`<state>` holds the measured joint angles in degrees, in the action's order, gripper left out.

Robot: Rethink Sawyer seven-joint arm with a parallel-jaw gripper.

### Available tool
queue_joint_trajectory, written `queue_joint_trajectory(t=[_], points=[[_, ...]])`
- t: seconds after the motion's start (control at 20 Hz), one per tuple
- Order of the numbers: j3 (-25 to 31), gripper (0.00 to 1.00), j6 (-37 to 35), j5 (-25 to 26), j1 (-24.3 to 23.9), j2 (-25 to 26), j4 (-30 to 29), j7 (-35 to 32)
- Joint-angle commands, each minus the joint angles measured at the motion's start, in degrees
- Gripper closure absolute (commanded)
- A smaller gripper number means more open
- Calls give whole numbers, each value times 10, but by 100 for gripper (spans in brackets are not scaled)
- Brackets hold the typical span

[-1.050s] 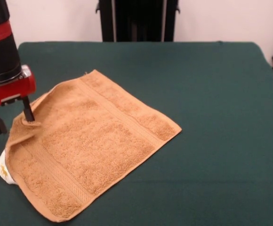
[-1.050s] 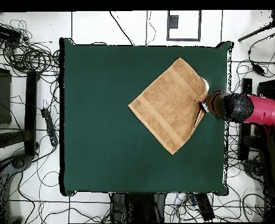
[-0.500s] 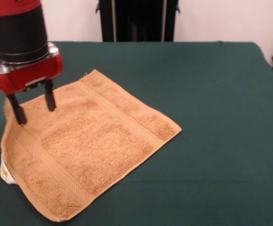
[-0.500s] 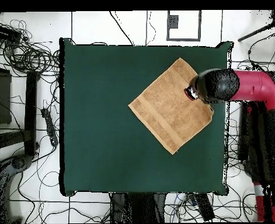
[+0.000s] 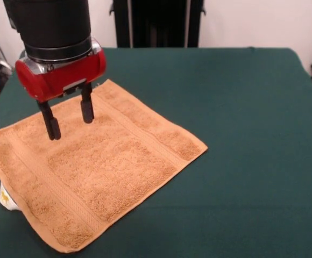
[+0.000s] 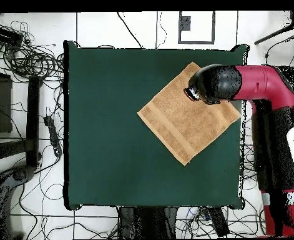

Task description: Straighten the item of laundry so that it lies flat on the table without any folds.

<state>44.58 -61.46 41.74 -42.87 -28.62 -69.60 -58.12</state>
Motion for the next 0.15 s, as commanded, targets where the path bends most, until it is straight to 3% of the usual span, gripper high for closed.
queue_joint_trajectory(t=[0.05,0.15], points=[[-12,0,37,0,14,31,-46,49],[-29,0,94,27,39,62,-49,-10]])
